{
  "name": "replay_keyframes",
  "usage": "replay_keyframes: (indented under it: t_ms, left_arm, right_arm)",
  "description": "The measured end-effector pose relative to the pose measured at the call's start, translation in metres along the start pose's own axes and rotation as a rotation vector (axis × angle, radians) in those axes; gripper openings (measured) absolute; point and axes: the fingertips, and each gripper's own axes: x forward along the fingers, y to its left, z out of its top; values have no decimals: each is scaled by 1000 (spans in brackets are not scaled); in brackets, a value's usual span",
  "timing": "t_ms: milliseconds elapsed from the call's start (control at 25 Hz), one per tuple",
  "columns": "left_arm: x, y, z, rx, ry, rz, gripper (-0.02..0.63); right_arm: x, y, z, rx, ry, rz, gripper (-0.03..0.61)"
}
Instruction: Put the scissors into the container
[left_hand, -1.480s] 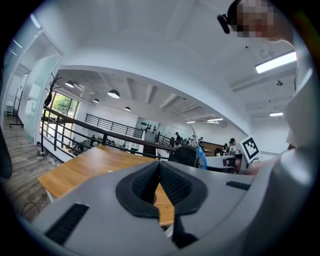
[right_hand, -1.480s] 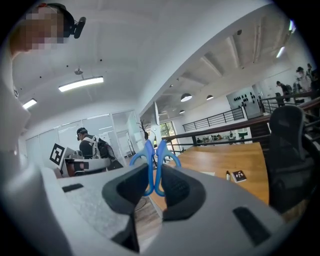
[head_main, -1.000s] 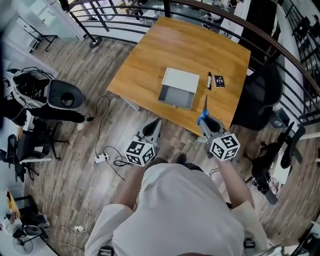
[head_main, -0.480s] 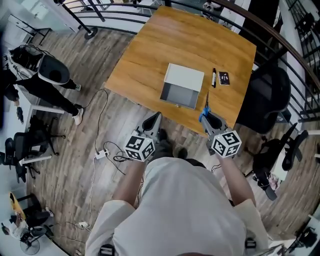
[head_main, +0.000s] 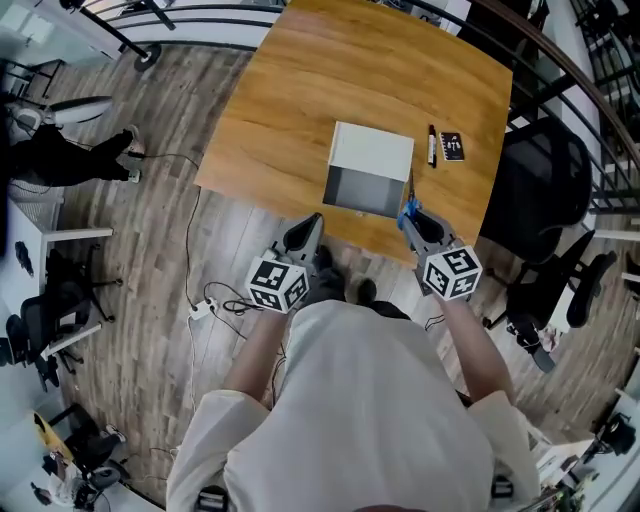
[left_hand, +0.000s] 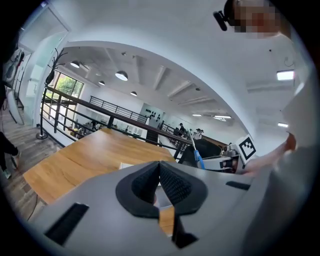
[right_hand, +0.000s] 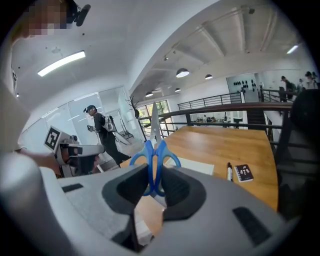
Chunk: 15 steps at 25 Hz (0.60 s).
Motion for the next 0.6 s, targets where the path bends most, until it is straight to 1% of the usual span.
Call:
replay_keyframes:
  t_ms: [200, 400, 480, 600]
  left_arm:
    - [21, 26, -14, 3, 60, -39, -6]
    - [25, 41, -28, -2, 108, -80, -6]
    - [28, 46, -34, -7, 123, -85, -6]
    - [36, 51, -45, -38, 134, -79, -6]
  right_arm:
    - [37, -16, -25, -37, 94, -46, 80]
    - [60, -23, -46, -47, 169, -89, 80]
    - [70, -24, -52, -58, 198, -93, 81]
    - [84, -26, -67, -88, 262, -75, 80]
